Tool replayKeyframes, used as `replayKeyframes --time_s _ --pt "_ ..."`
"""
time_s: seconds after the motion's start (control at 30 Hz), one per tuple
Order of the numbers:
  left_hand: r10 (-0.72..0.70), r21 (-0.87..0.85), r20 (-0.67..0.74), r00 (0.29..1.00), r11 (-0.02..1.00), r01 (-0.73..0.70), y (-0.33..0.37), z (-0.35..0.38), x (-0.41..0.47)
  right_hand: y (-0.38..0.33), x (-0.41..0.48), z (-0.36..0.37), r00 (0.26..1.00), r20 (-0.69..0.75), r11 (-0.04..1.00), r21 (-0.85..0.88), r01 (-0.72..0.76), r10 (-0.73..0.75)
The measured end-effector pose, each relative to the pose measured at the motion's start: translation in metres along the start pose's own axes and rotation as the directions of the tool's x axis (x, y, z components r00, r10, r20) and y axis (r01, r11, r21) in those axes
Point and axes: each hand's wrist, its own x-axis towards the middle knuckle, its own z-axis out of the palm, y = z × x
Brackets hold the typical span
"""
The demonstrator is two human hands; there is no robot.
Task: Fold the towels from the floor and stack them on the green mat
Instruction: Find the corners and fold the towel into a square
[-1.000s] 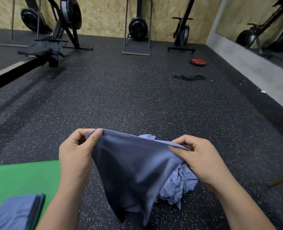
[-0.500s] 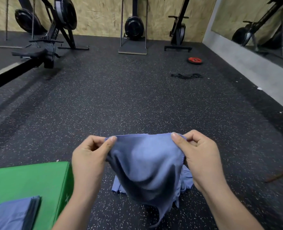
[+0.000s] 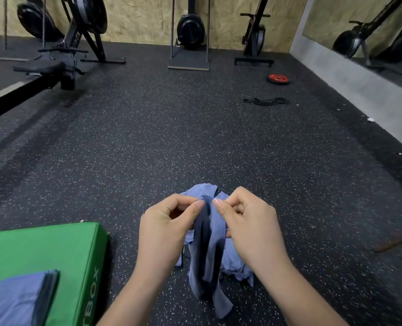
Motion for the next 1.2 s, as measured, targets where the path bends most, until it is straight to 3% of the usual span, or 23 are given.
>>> replayKeyframes --time_s 0.23,0.6,0.73,0.87,1.0,1.1,1.2 --pt "-0.011 -0.05 0.004 1.0 0.999 0.011 0.002 -0.001 -0.001 -0.018 -0.007 0.002 0.999 0.027 0.998 0.06 0.034 -0.035" --pt "0.026 0.038 -0.024 0.999 0.999 -0.025 0.006 -0.004 -0.004 -0.023 -0.013 0.016 0.996 0.092 0.995 0.098 0.002 -0.011" --pt "0.095 0.12 -0.03 0.995 0.989 -0.091 0.009 -0.005 -0.005 -0.027 -0.017 0.015 0.993 0.117 0.987 0.161 -0.021 0.002" --pt "0.258 0.301 -0.018 0.966 0.923 -0.241 0.012 -0.006 -0.004 -0.03 -0.017 0.009 0.981 0.192 0.945 0.311 -0.099 0.039" --pt "0.288 0.325 -0.046 0.956 0.91 -0.259 0.011 -0.007 -0.003 -0.034 -0.017 0.001 0.966 0.259 0.917 0.379 -0.123 0.023" --pt "0.264 0.282 -0.035 0.964 0.928 -0.244 0.009 -0.007 -0.001 -0.033 -0.016 -0.004 0.971 0.24 0.942 0.327 -0.078 -0.003" --pt "0.233 0.207 -0.012 0.972 0.952 -0.226 0.009 -0.008 -0.001 -0.029 -0.011 -0.012 0.968 0.228 0.994 0.002 0.11 -0.108"
